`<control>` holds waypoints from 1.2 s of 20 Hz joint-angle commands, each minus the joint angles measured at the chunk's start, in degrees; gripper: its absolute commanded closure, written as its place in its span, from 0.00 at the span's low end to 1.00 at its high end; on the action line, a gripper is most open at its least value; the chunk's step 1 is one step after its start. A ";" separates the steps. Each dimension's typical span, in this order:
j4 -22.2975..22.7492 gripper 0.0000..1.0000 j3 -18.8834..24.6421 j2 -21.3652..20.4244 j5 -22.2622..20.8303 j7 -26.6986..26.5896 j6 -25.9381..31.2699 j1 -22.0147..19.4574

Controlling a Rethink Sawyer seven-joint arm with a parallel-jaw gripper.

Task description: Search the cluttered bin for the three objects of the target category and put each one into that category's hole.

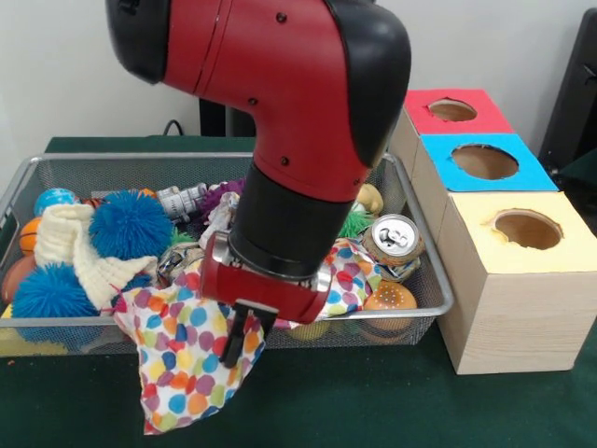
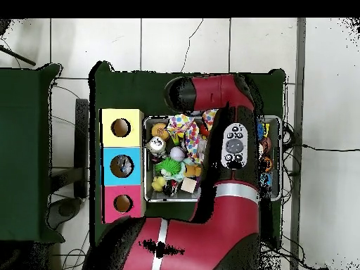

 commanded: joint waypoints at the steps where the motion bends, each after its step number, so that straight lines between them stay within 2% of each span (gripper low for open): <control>1: -1.97 1.00 -1.91 -6.91 3.38 3.29 20.93 1.56; 4: -7.45 1.00 -1.01 -6.20 4.36 1.42 28.34 1.20; 8: -10.73 1.00 -0.42 -5.06 3.58 0.38 31.07 1.04; 10: -10.48 1.00 -0.21 -5.55 3.13 -0.05 31.42 1.03; 19: -2.07 1.00 -0.16 -9.43 2.77 1.95 25.23 1.08; 24: 3.68 1.00 0.47 -11.43 3.92 3.76 19.35 0.10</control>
